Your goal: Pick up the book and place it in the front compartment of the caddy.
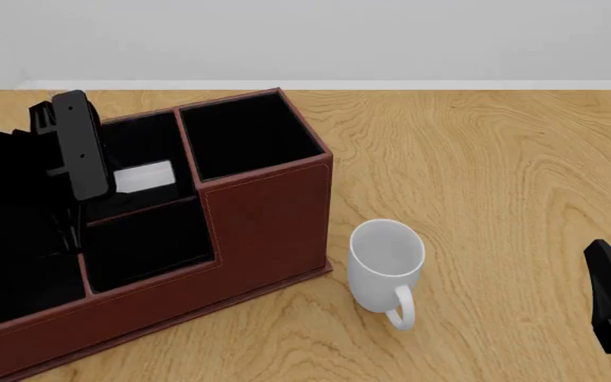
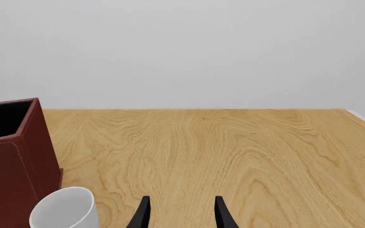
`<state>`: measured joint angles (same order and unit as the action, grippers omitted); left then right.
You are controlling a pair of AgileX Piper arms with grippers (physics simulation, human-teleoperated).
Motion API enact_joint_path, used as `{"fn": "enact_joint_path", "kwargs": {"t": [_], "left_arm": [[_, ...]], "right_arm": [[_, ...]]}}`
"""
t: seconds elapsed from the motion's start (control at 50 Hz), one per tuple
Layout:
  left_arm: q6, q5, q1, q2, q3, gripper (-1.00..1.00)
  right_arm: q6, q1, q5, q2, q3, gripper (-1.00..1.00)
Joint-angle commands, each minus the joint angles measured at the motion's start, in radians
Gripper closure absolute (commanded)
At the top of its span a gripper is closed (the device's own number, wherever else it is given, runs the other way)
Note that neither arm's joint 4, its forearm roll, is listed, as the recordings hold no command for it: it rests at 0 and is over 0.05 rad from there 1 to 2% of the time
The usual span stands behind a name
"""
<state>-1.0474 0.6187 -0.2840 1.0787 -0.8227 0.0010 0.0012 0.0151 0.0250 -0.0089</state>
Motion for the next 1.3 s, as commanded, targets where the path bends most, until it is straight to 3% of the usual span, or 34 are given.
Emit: {"fn": "enact_joint_path", "kwargs": {"t": [0.02,0.54,0.64,0.72,0.8,0.84,0.86,1.12,1.3], "left_arm": [[0.013,0.024,-0.032,-0.019,-0.021,-1.00],[-0.025,0.033,-0.002,-0.045,-0.039,-1.00],[-0.084,-0.067,0.021,-0.059,-0.039,-1.00],[-0.189,-0.181,0.034,-0.094,0.017,-1.00],[-0.225,-0.244,0.071,-0.081,0.006,-1.00],[-0.254,-0.244,0.057,-0.110,0.029,-1.00],[-0.243,-0.247,0.090,-0.080,-0.003,-1.00],[-0.279,-0.179,0.084,-0.173,-0.004,-1.00],[-0.279,-0.049,0.067,-0.259,-0.070,-1.00]], "right_arm": [[0.000,0.000,0.000,0.000,0.000,-1.00],[0.001,0.000,0.000,0.000,0.000,-1.00],[0.000,0.000,0.000,0.000,0.000,-1.00],[0.000,0.000,0.000,0.000,0.000,-1.00],[0.000,0.000,0.000,0.000,0.000,-1.00],[0.000,0.000,0.000,0.000,0.000,-1.00],[0.000,0.000,0.000,0.000,0.000,-1.00],[0.000,0.000,0.000,0.000,0.000,-1.00],[0.000,0.000,0.000,0.000,0.000,-1.00]]}}
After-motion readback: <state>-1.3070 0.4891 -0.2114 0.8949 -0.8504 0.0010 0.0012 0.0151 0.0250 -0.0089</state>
